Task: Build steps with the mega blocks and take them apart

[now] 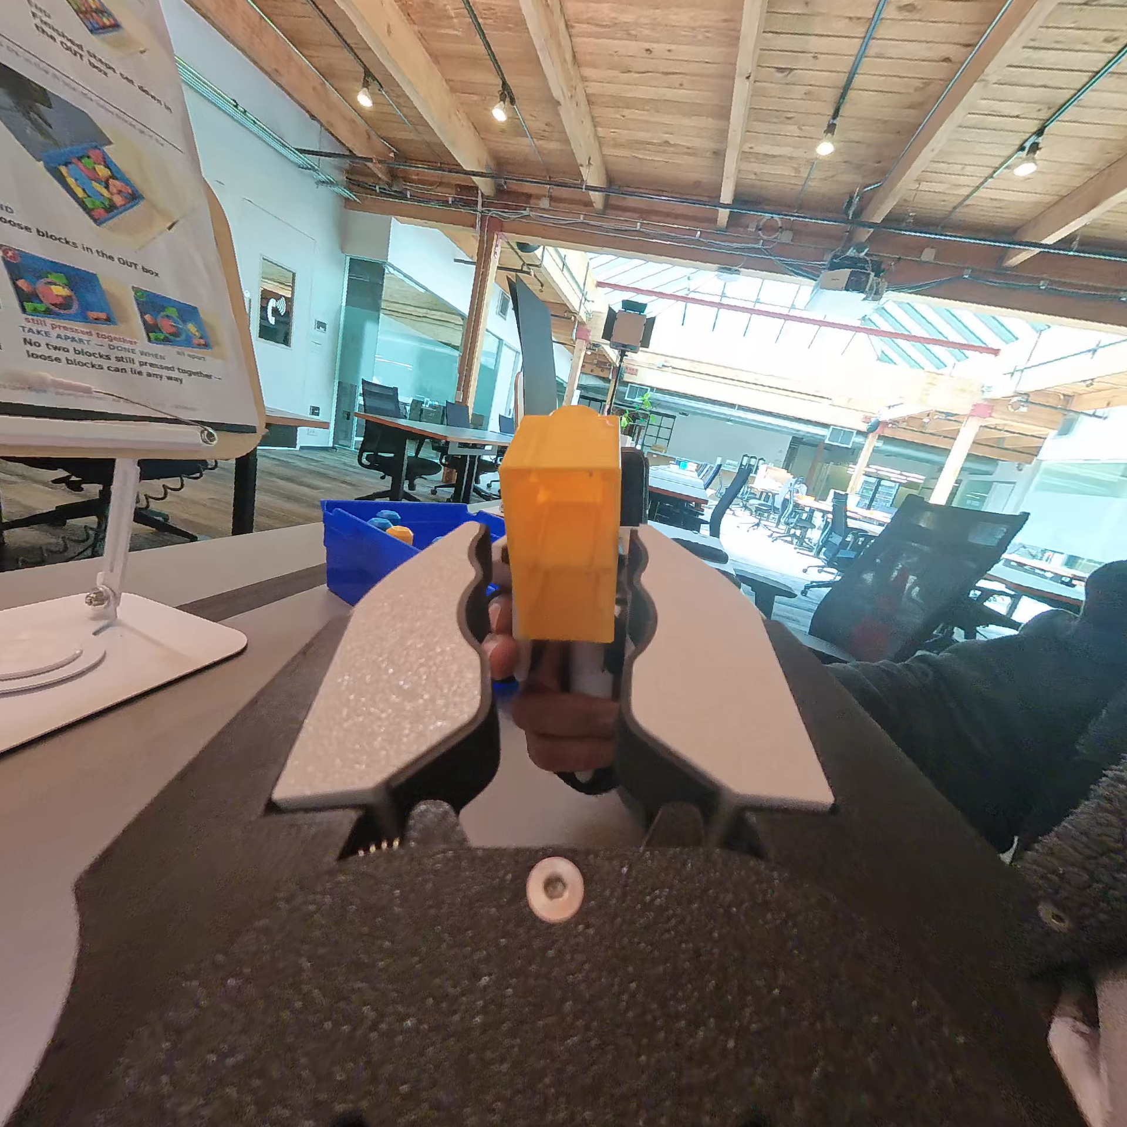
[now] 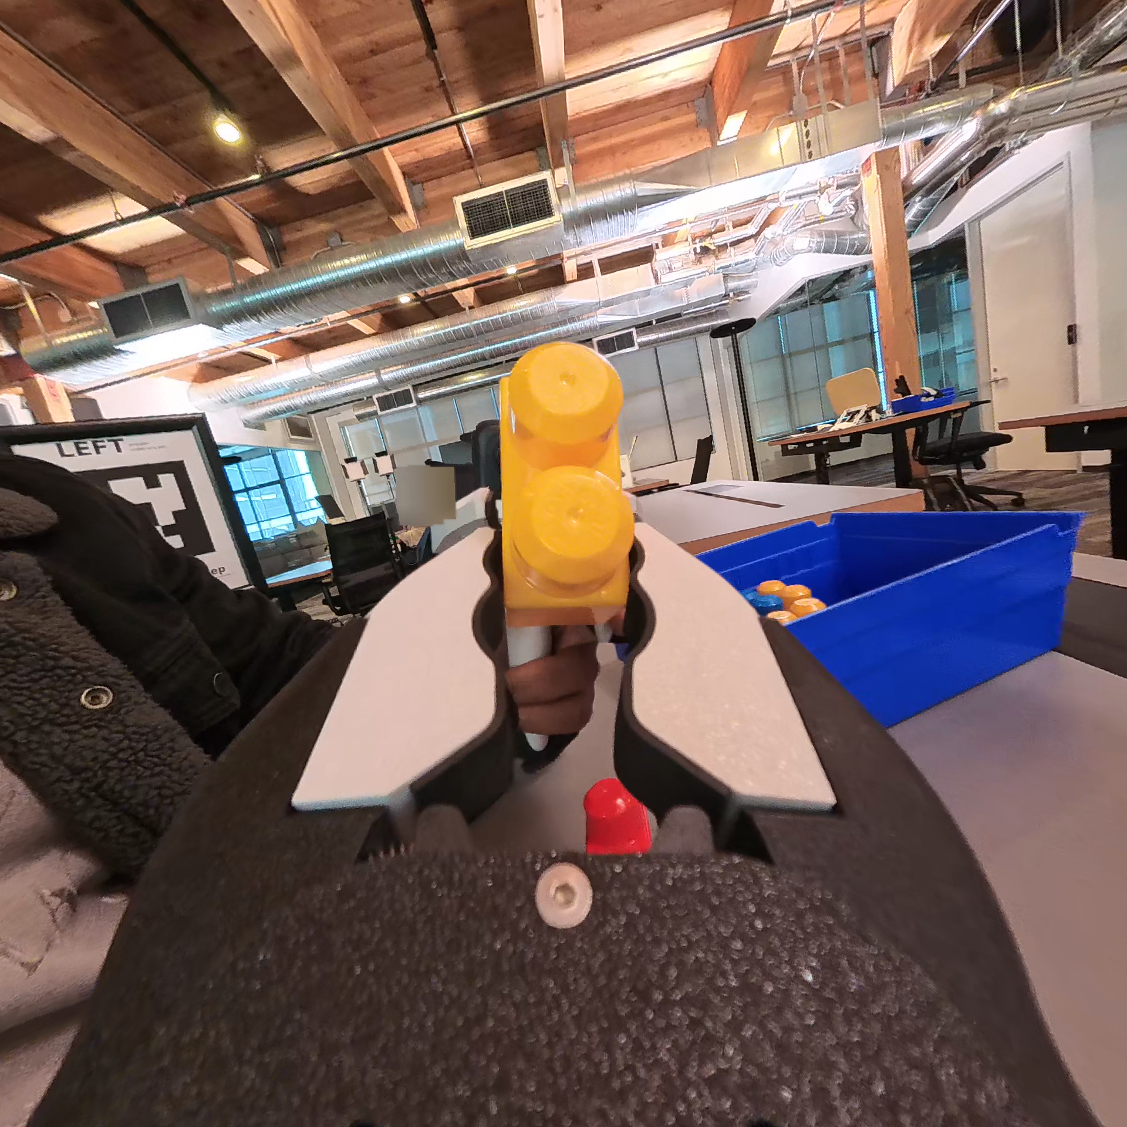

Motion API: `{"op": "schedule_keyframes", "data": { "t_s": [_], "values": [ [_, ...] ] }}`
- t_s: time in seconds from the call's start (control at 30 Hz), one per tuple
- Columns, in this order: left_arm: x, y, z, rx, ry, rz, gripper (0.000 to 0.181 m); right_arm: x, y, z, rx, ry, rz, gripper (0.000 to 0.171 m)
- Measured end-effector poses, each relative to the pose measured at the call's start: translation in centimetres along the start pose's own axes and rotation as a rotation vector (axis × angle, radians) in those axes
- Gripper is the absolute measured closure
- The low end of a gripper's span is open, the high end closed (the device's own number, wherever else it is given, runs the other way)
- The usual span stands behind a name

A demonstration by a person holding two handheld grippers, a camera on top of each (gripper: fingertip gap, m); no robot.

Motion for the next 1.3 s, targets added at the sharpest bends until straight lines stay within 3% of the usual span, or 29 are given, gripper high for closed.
{"op": "schedule_keyframes", "data": {
  "t_s": [0.57,0.8,0.97,1.17,1.3],
  "values": [
    [-0.1,-0.3,0.5,0.0,-0.007,0.018,0.144,-0.8,0.2,1.3,-0.015,0.055,-0.005,0.134],
    [0.7,0.6,-0.1,-0.033,0.019,-0.006,0.144,-0.6,-0.6,1.6,-0.014,0.178,0.06,0.133],
    [2.2,2.4,-1.4,-0.084,-0.002,-0.097,0.144,-0.3,-1.8,3.5,0.048,0.396,0.154,0.128],
    [3.9,4.7,-2.0,-0.132,-0.018,-0.238,0.144,-1.3,-3.5,9.2,0.23,0.81,0.357,0.123],
    [4.2,5.6,-1.6,-0.162,0.009,-0.297,0.144,-2.2,-3.5,11.2,0.291,0.945,0.395,0.122]
  ]
}}
Point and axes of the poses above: each gripper's, where its closed fingertips meet, x back along the fingers, z out of its underside, y = z × x across the jaws, the point moved 5 cm from there along x, back along the fingers, and after that the axes turned 9 degrees about -x, right-handed, at the moved point
